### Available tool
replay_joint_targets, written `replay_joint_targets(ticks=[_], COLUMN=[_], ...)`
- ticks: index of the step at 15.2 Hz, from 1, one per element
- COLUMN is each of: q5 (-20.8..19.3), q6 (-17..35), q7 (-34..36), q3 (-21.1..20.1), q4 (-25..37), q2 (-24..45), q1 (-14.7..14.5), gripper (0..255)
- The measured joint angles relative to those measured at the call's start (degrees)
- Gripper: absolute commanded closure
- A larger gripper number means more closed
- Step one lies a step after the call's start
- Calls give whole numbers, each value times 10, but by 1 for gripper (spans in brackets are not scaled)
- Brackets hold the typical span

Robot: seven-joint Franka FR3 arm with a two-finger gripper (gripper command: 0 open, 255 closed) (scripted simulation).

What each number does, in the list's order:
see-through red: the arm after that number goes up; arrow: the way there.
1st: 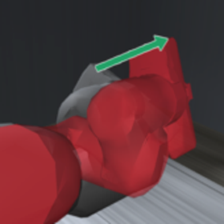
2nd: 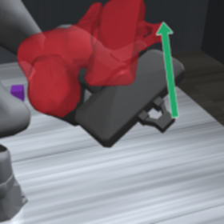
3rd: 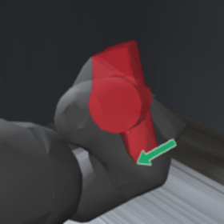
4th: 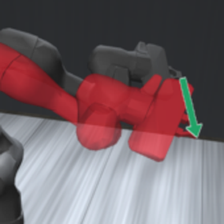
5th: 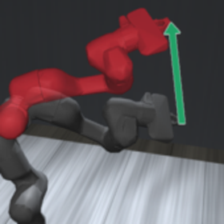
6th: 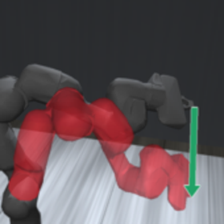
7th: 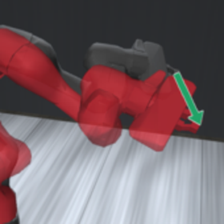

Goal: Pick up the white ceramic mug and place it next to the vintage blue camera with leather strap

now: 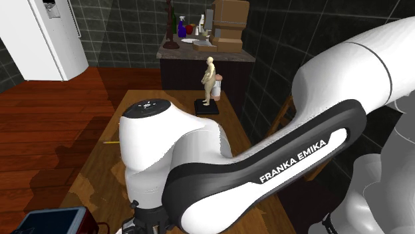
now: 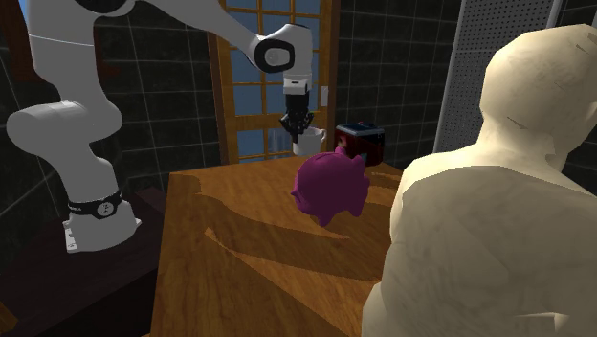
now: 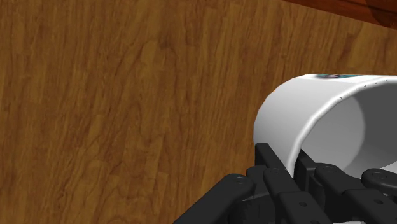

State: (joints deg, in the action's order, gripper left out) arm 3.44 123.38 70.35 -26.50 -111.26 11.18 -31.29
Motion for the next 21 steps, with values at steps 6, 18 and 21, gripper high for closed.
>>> replay_joint_targets(ticks=[6,18,21], q5=[-11,-12,-9], q6=[41,48,40], q7=[5,5,3], q3=[2,3,2], q4=[-19,-24,-21], q2=[24,26,21], q1=[-5,-5,-4], gripper=[255,0,0])
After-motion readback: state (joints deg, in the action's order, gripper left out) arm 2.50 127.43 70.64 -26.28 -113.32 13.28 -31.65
